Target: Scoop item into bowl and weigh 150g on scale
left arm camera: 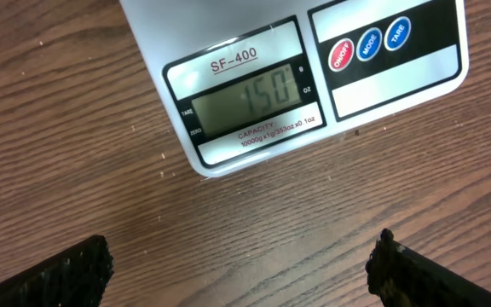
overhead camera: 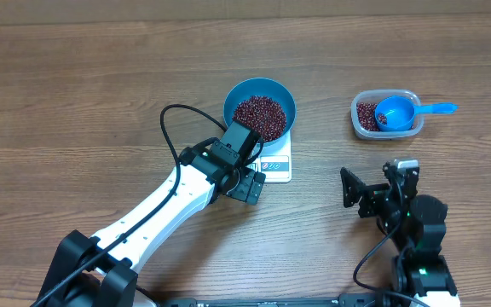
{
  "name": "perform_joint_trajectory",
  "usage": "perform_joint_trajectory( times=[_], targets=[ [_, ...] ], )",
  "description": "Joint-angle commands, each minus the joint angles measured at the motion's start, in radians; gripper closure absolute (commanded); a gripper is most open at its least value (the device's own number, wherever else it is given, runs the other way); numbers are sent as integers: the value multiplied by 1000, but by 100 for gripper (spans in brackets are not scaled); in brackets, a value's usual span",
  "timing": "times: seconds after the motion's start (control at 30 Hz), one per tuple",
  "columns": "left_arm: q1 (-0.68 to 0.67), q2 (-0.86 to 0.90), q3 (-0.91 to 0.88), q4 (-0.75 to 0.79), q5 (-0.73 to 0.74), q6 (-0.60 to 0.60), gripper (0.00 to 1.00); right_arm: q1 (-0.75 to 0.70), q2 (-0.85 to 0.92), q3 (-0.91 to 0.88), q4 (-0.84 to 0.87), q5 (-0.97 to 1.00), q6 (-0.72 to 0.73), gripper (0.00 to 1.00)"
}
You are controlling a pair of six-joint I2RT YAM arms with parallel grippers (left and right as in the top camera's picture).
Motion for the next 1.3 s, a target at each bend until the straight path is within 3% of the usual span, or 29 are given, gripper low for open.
perform_joint_trajectory(
  times=[0.0, 0.47, 0.93, 1.27],
  targets=[
    [-7, -7, -2, 0, -9, 20, 0, 3, -42, -50, 41, -6, 31, 0],
    [-6, -7, -2, 0, -9, 20, 1, 3, -161, -131, 93, -5, 54, 0],
    [-7, -7, -2, 0, -9, 20, 0, 3, -383, -131, -121, 47, 53, 0],
    [-7, -7, -2, 0, -9, 20, 0, 3, -468, -131, -120, 48, 45, 0]
  ],
)
